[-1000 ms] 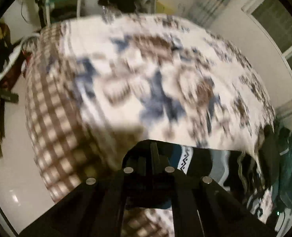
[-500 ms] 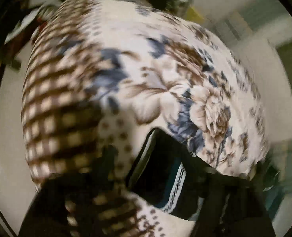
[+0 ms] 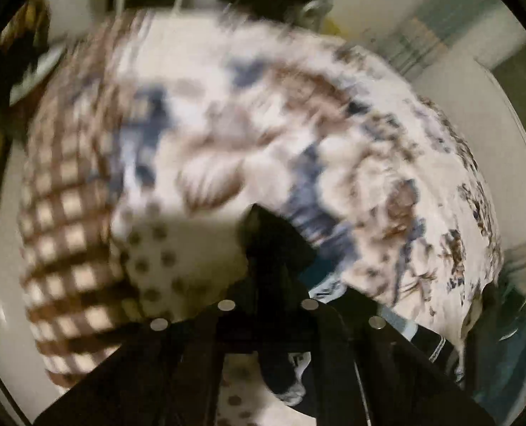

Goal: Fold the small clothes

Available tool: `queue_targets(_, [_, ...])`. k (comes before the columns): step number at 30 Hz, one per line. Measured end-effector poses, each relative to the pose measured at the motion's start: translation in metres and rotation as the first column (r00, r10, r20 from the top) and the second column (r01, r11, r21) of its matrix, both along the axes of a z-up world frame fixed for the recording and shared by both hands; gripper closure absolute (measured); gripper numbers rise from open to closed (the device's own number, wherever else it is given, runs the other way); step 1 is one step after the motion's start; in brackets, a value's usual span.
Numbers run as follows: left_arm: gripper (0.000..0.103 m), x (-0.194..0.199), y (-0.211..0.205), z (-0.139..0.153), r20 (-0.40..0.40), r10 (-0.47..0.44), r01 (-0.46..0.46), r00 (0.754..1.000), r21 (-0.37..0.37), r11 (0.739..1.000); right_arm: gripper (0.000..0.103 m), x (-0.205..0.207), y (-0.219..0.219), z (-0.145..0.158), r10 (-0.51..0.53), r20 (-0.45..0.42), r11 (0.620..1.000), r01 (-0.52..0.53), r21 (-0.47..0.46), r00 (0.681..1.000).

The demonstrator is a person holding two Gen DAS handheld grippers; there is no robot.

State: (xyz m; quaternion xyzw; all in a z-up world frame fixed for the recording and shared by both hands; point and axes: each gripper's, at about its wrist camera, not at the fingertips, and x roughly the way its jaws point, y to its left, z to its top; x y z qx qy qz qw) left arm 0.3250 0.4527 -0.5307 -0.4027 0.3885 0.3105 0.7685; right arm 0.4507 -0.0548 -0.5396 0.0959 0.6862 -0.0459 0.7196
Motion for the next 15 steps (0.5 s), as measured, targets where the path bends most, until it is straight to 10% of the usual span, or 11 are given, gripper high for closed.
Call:
queue_targets(4, [0.098, 0.021, -0.032, 0.065, -0.004, -0.112, 0.111, 0.994, 0.166, 0.98, 0.002, 0.011, -0.019, 0.02, 0.036, 0.106, 0.987, -0.019, -0.159, 0.994])
queue_targets(9, [0.098, 0.063, -0.118, 0.143, 0.032, -0.292, 0.271, 0.956, 0.29, 0.918, 0.002, 0.022, -0.077, 0.033, -0.052, 0.147, 0.995, 0.064, -0.077, 0.988])
queue_targets(15, [0.098, 0.145, -0.316, 0.163, 0.043, -0.598, 0.566, 0.8, 0.273, 0.778, 0.002, 0.0, -0.19, 0.04, -0.189, 0.109, 0.982, 0.19, 0.001, 0.976])
